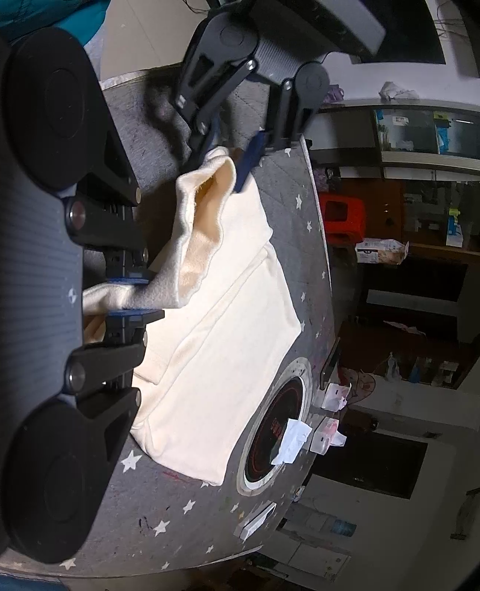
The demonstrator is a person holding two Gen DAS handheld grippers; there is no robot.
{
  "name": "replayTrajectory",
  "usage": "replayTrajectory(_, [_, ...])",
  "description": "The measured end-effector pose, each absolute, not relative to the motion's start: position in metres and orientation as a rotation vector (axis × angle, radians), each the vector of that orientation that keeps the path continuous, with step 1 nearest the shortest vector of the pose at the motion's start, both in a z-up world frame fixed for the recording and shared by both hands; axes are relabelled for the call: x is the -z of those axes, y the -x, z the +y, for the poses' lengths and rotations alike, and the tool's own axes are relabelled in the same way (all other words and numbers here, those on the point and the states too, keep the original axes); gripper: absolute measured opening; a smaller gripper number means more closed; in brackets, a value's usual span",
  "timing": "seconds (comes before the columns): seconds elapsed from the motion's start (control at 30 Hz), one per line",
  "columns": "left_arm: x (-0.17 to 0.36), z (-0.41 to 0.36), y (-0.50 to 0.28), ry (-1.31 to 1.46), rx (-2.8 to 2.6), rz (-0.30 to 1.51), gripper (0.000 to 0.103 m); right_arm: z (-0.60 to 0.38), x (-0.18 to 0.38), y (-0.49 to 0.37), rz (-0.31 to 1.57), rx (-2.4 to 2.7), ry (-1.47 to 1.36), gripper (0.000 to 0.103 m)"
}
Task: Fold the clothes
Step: 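Lift the hem with both grippers and fold it toward the collar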
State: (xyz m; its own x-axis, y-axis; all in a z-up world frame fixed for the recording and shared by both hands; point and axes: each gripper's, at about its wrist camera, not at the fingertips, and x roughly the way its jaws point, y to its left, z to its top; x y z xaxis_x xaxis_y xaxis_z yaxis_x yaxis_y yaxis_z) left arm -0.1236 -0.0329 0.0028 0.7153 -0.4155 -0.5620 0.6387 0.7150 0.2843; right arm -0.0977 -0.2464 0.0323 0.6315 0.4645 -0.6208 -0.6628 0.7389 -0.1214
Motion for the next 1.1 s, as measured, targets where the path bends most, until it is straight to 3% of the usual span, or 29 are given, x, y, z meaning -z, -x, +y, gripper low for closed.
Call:
replayTrajectory(0.07, [-0.002,-0.030,0.122,-0.481,0.616,0.500,0.011,-0.246,-0.033,0.101,0.594,-0.656,0.353,0.010])
replayTrajectory(0.17, [-0.009,-0.022,0.126,-0.420,0.631,0.504,0.006,-0.247,-0.036,0.106,0.582,-0.652,0.346,0.010])
replayTrajectory(0.7, [-0.069,-0.002,0.218,-0.264,0.691,0.494,0.005,-0.263,-0.095,0.203,0.617,-0.831,0.355,0.009])
replayTrajectory(1.1, [-0.087,-0.026,0.139,-0.323,0.644,0.445,0.005,-0.267,-0.109,0.132,0.598,-0.745,0.361,0.009])
